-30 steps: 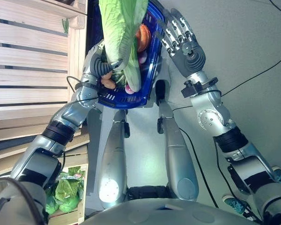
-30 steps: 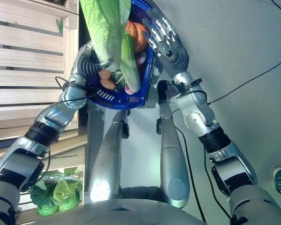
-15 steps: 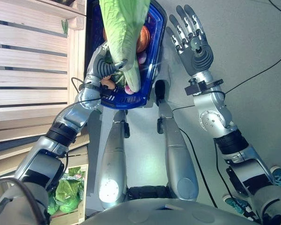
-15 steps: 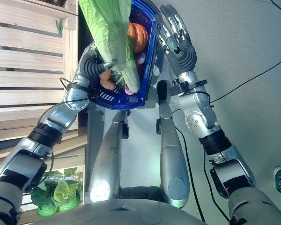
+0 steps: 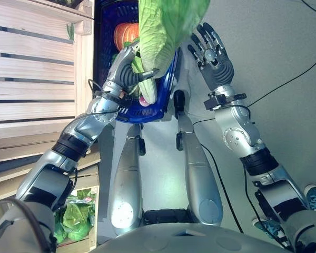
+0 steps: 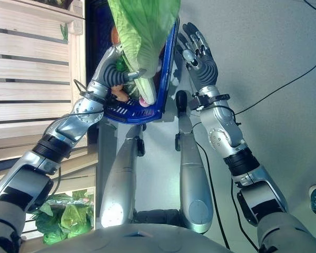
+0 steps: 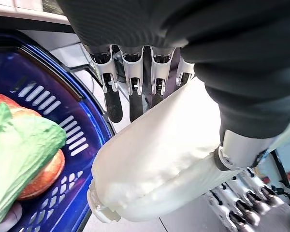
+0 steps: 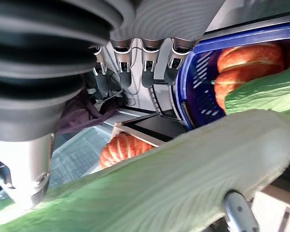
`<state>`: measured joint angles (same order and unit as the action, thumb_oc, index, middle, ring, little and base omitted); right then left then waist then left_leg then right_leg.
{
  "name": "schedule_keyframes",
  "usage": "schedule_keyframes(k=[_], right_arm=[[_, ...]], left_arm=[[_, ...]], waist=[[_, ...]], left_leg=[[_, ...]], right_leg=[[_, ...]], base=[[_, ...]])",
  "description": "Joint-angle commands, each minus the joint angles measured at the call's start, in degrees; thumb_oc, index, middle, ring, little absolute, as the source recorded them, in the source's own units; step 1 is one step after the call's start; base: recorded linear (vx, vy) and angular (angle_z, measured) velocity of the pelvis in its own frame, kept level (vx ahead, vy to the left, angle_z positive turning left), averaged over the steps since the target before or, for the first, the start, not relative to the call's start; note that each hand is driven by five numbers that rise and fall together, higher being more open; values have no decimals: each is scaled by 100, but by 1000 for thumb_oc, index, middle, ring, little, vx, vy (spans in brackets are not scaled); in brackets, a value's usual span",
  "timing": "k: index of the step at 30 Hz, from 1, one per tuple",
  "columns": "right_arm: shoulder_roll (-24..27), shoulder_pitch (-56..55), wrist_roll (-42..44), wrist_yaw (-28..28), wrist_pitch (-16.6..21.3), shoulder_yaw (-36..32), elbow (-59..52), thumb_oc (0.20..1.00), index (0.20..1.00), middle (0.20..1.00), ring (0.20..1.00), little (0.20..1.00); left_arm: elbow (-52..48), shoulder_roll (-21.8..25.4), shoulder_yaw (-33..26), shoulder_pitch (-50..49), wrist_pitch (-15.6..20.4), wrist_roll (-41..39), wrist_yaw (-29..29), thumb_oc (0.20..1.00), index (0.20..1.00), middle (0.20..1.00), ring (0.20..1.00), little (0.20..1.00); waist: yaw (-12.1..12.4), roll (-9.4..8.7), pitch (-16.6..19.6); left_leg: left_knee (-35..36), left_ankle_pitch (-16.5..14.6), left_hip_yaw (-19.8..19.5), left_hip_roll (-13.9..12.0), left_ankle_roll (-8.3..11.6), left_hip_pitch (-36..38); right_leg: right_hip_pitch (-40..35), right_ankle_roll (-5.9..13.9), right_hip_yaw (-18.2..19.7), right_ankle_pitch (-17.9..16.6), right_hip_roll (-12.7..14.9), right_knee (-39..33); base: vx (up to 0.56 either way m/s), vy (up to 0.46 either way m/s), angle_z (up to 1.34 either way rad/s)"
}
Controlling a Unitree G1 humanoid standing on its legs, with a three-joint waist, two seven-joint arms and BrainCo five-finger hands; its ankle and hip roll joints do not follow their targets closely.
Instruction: Pick up fruits and vegetables into the basket
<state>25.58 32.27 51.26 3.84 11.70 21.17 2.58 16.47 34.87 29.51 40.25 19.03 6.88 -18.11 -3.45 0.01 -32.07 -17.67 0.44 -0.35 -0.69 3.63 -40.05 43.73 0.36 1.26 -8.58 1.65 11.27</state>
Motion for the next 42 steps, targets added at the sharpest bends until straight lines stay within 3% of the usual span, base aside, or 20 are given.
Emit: schedule_keyframes(k=[1, 7, 12, 18, 32, 39, 40, 41, 42], right_arm=[[-22, 90, -297, 20, -58, 77, -357, 1000, 1000, 1000, 1000, 1000], [164, 218, -378, -134, -309, 239, -428, 1000, 1000, 1000, 1000, 1000], [292, 333, -389, -238, -292, 354, -444, 1000, 1000, 1000, 1000, 1000], [448, 476, -467, -355, -178, 431, -550, 1000, 1000, 1000, 1000, 1000], [744, 602, -454, -560, -219, 566, -864, 1000, 1000, 1000, 1000, 1000], [819, 657, -196, -775, -223, 641, -972, 1000, 1000, 1000, 1000, 1000], [825, 654, -209, -840, -200, 642, -951, 922, 922, 922, 922, 922], [837, 670, -207, -844, -205, 675, -986, 200, 200, 200, 200, 200], [837, 667, -165, -840, -209, 689, -1005, 200, 200, 200, 200, 200]], left_arm=[[-832, 135, 49, 104, 520, 166, 199, 200, 200, 200, 200, 200], [-861, 268, 338, 217, 499, -87, 967, 200, 200, 200, 200, 200], [-888, 392, 600, 338, 361, -184, 1381, 200, 200, 200, 200, 200], [-847, 531, 897, 484, -117, -366, 1950, 200, 200, 200, 200, 200], [-875, 775, 1132, 462, -1310, -353, 2604, 200, 200, 200, 200, 200], [-885, 916, 1275, 530, -1472, -348, 2868, 200, 200, 200, 200, 200], [-876, 917, 1278, 529, -1458, -340, 2866, 200, 200, 200, 200, 200], [-891, 928, 1291, 535, -1449, -356, 2862, 200, 200, 200, 200, 200], [-891, 921, 1291, 536, -1446, -357, 2857, 200, 200, 200, 200, 200]], waist=[[-24, 83, 228], [-32, 86, 228], [-37, 100, 228], [-55, 99, 228], [-46, 111, 228], [-41, 103, 228], [-41, 104, 228], [-38, 108, 228], [-40, 109, 228]], left_leg=[[717, 356, 167, 269, -118, 42], [724, 355, 182, 266, -124, 71], [712, 348, 189, 261, -125, 64], [736, 351, 205, 251, -128, 79], [761, 352, 211, 231, -143, 58], [759, 356, 214, 220, -129, 59], [762, 356, 214, 217, -130, 58], [765, 359, 212, 215, -128, 58], [762, 356, 204, 220, -129, 59]], right_leg=[[-237, 380, -411, 757, -222, 520], [-250, 386, -412, 740, -224, 521], [-235, 399, -410, 736, -219, 534], [-244, 422, -401, 718, -225, 509], [-242, 442, -429, 710, -202, 462], [-274, 443, -462, 711, -189, 435], [-273, 443, -463, 714, -188, 434], [-273, 443, -463, 710, -185, 429], [-275, 439, -460, 710, -185, 426]], base=[[0, 0, 0], [0, 0, 0], [0, 0, 0], [0, 0, 0], [0, 0, 0], [0, 0, 0], [0, 0, 0], [0, 0, 0], [0, 0, 0]])
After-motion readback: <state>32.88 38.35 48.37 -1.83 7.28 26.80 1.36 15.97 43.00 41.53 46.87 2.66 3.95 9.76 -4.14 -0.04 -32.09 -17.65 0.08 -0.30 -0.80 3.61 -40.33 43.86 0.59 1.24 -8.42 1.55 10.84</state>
